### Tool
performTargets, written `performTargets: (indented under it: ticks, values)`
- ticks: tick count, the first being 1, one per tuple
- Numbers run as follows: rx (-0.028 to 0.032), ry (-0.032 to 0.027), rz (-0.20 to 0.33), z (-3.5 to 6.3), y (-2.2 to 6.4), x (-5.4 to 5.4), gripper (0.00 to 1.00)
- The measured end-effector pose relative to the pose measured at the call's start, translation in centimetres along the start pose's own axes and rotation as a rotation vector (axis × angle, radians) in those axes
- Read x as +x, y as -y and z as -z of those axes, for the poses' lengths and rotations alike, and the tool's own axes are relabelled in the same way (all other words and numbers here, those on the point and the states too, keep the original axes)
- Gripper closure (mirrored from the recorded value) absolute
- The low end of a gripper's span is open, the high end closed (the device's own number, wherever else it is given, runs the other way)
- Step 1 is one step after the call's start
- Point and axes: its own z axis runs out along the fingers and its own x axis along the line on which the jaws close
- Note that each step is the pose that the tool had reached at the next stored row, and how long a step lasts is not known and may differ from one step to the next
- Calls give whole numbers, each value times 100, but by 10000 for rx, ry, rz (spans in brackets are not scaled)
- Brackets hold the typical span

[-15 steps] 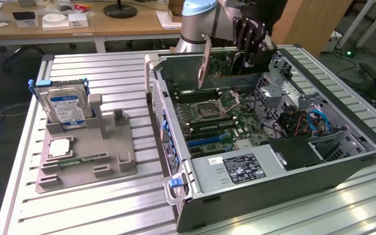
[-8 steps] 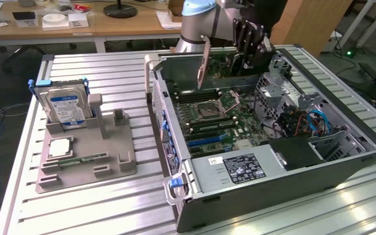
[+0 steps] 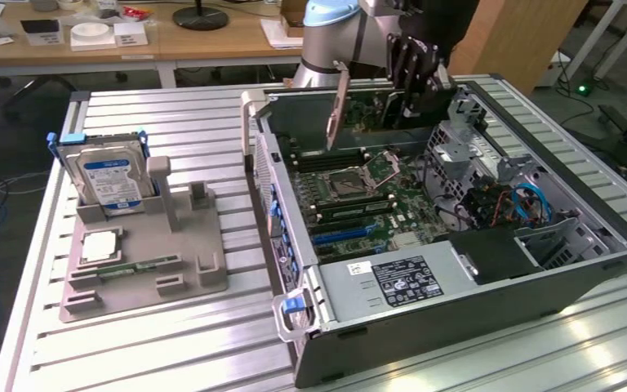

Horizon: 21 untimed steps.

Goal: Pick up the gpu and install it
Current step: 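Insert the gpu into the slot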

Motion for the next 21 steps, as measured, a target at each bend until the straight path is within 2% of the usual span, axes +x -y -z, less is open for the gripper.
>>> performTargets:
  ticks: [8, 12, 15, 18, 21]
  values:
    - [-12, 6, -35, -15, 0, 1, 72]
    - [-38, -30, -36, -72, -29, 0, 72]
    - [39, -55, -74, -108, -53, -12, 72]
    - [47, -70, -324, -163, -65, -16, 72]
    - [48, -71, -363, -211, -67, -8, 72]
